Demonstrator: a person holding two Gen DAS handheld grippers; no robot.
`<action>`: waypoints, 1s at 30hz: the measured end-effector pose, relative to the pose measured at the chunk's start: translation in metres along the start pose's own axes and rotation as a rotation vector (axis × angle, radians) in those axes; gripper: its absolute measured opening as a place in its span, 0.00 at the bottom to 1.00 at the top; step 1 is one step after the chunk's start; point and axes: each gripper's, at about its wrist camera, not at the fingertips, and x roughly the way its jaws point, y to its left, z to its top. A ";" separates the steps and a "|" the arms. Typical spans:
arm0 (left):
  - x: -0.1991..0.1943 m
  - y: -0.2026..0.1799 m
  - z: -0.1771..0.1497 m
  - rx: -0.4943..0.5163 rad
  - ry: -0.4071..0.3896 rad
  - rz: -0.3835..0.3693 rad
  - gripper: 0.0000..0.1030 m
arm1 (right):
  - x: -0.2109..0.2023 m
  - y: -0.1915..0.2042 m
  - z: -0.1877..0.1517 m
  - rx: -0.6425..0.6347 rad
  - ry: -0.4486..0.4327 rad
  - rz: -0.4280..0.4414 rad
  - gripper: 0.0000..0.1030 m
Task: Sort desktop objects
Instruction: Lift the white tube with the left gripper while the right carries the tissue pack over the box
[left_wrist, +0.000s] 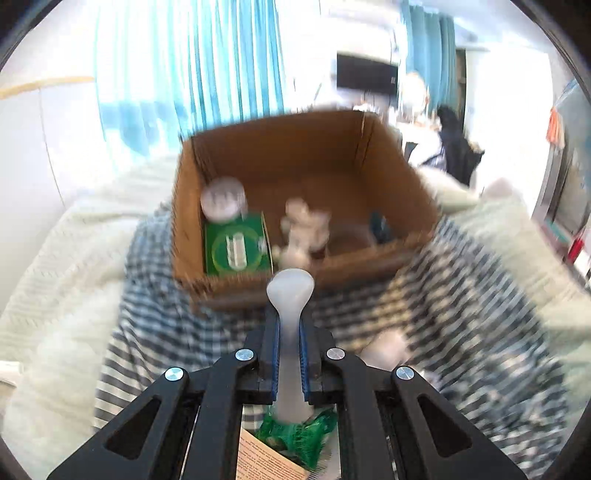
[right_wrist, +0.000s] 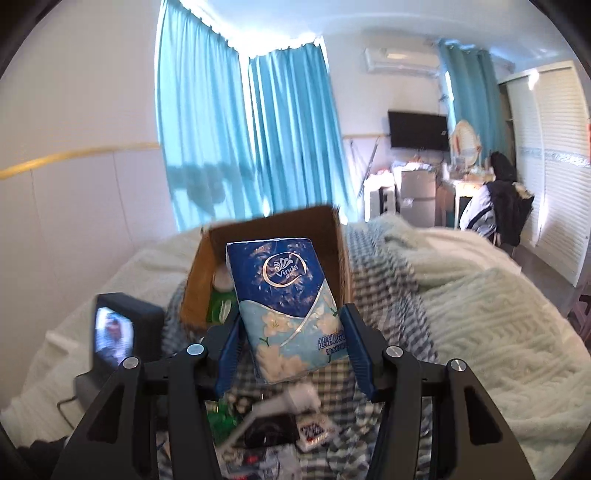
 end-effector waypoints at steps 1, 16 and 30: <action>-0.012 0.001 0.007 -0.005 -0.030 -0.006 0.08 | -0.002 0.000 0.005 0.003 -0.010 0.003 0.49; -0.073 0.023 0.095 -0.019 -0.278 0.007 0.08 | 0.006 0.011 0.065 -0.027 -0.119 0.019 0.49; -0.018 0.030 0.149 -0.019 -0.303 -0.005 0.08 | 0.082 0.019 0.100 -0.088 -0.118 0.023 0.50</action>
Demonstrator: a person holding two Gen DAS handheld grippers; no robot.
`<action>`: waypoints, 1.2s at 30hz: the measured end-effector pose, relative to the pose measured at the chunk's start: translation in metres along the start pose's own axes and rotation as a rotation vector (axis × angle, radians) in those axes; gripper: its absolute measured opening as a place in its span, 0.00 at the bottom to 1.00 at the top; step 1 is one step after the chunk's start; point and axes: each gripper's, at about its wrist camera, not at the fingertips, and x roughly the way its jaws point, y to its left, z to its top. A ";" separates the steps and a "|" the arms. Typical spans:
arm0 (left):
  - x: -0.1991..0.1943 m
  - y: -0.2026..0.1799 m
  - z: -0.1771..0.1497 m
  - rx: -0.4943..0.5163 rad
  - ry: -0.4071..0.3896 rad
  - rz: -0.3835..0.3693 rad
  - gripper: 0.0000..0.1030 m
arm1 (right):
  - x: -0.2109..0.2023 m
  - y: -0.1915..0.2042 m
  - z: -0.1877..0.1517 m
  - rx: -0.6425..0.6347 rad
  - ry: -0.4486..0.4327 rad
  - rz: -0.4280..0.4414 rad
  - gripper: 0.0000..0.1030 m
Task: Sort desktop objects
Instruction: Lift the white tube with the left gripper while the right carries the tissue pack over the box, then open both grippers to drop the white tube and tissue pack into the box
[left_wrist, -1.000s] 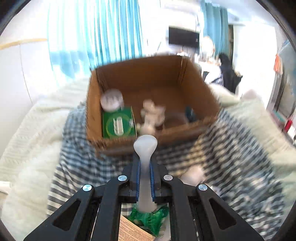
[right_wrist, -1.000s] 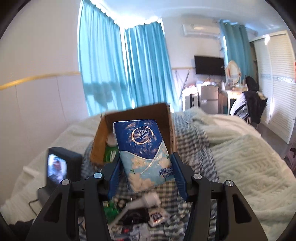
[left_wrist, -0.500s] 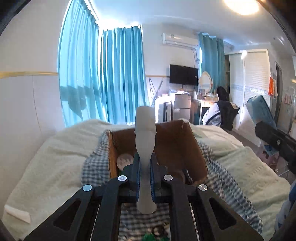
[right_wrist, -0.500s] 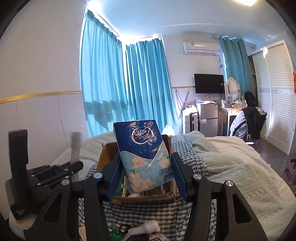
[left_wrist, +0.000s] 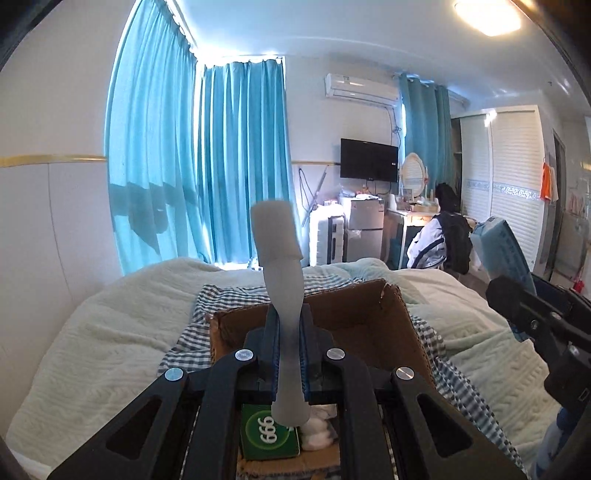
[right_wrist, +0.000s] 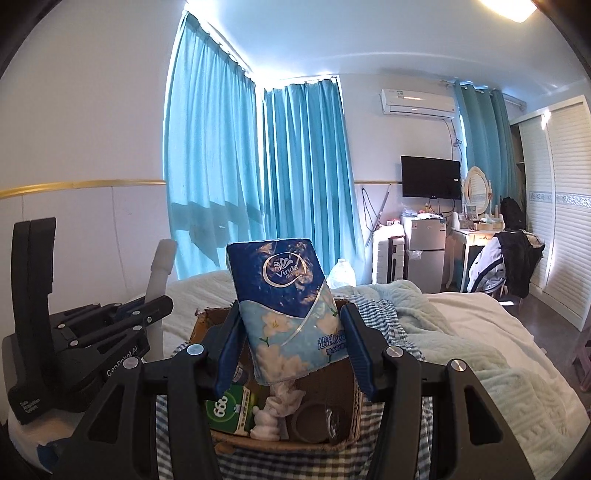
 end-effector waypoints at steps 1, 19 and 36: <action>0.008 0.000 0.001 0.001 0.005 0.000 0.08 | 0.008 -0.001 0.001 -0.005 0.003 -0.004 0.50; 0.135 -0.007 -0.050 0.022 0.203 -0.049 0.11 | 0.140 -0.039 -0.057 0.003 0.166 -0.010 0.52; 0.088 0.008 -0.027 -0.040 0.154 -0.015 0.64 | 0.085 -0.039 -0.035 0.012 0.081 -0.066 0.80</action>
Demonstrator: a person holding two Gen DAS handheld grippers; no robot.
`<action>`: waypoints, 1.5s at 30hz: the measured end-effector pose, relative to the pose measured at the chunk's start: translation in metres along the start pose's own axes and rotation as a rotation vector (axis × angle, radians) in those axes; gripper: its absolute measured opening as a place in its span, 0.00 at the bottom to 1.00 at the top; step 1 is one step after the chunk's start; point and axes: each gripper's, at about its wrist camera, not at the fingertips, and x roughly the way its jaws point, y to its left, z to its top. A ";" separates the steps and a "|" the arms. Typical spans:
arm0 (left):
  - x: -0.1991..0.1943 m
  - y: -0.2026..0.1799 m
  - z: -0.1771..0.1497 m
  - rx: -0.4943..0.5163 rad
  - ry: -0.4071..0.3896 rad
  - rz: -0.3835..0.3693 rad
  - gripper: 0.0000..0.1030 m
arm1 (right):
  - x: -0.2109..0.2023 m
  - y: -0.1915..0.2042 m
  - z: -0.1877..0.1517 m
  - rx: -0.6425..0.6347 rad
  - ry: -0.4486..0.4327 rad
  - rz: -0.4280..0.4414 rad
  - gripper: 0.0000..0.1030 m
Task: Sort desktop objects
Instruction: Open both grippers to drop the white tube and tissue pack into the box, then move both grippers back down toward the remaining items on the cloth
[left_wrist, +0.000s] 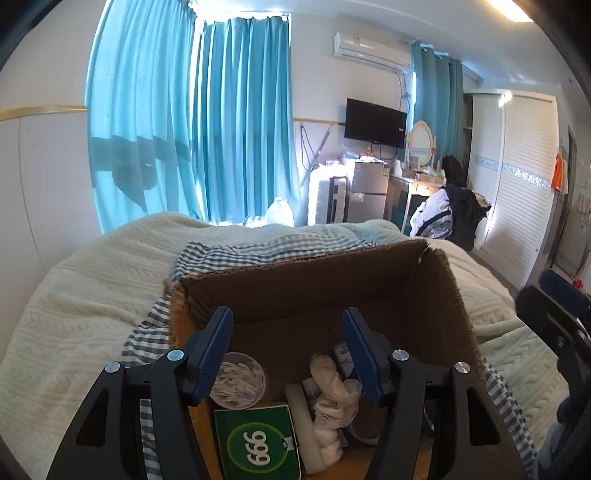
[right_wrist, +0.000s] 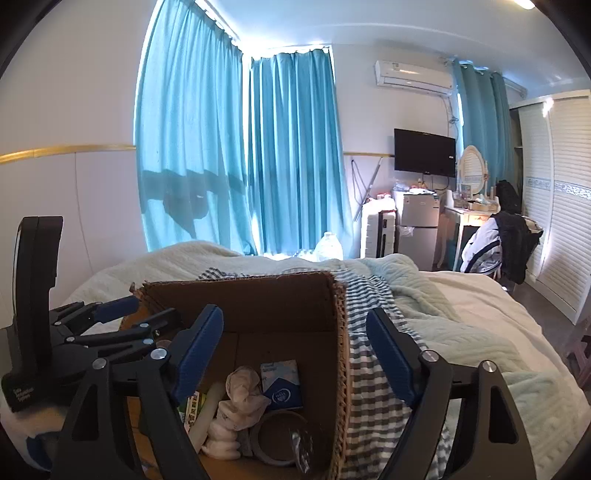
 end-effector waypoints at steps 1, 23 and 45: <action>-0.009 0.001 0.002 -0.006 -0.009 -0.002 0.67 | -0.012 0.000 0.000 0.007 -0.009 -0.004 0.81; -0.186 -0.001 -0.004 -0.035 -0.152 0.032 1.00 | -0.168 0.022 -0.002 0.002 -0.022 -0.044 1.00; -0.172 0.017 -0.153 -0.291 0.155 0.128 1.00 | -0.190 0.031 -0.080 0.013 0.135 -0.042 1.00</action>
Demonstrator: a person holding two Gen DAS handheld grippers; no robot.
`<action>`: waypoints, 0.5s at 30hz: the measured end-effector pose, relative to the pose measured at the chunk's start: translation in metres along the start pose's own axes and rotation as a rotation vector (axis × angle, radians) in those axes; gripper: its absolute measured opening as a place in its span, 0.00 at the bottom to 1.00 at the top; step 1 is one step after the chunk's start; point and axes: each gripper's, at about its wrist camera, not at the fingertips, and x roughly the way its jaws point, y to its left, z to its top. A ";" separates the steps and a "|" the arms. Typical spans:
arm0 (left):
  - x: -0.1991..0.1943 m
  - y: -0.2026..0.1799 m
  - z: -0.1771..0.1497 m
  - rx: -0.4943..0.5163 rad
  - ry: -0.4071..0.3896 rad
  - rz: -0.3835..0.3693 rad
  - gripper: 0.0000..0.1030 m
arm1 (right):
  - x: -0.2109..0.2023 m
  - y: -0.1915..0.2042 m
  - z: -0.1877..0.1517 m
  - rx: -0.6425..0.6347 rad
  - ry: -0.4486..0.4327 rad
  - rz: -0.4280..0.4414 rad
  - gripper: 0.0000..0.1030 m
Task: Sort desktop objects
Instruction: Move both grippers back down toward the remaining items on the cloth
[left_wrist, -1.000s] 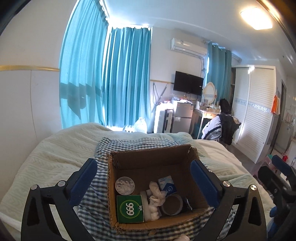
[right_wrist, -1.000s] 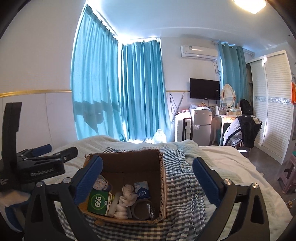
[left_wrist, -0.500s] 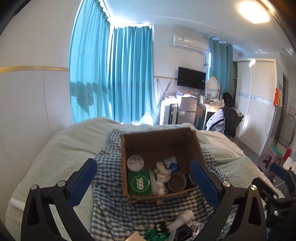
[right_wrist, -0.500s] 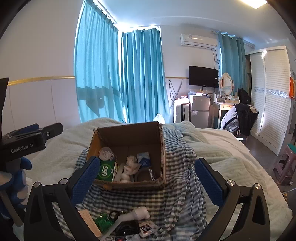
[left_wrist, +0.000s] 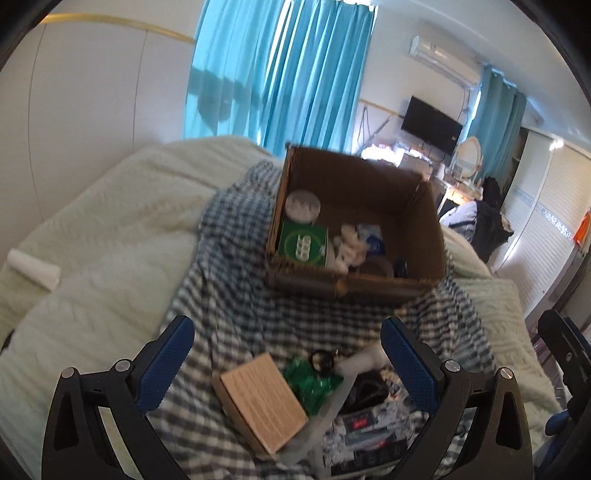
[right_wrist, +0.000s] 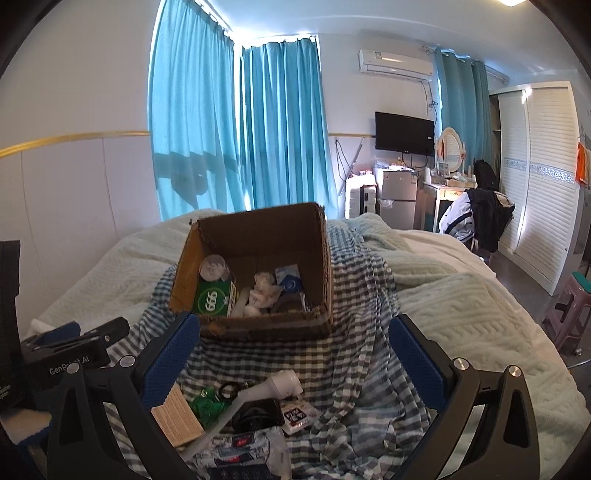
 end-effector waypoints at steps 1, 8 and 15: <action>0.005 0.000 -0.006 -0.005 0.027 0.007 1.00 | 0.003 0.000 -0.006 0.004 0.016 0.005 1.00; 0.028 0.000 -0.040 -0.052 0.147 -0.010 1.00 | 0.026 0.003 -0.051 -0.007 0.124 0.018 1.00; 0.062 0.002 -0.060 -0.084 0.262 -0.013 1.00 | 0.047 0.006 -0.079 0.005 0.205 0.030 0.98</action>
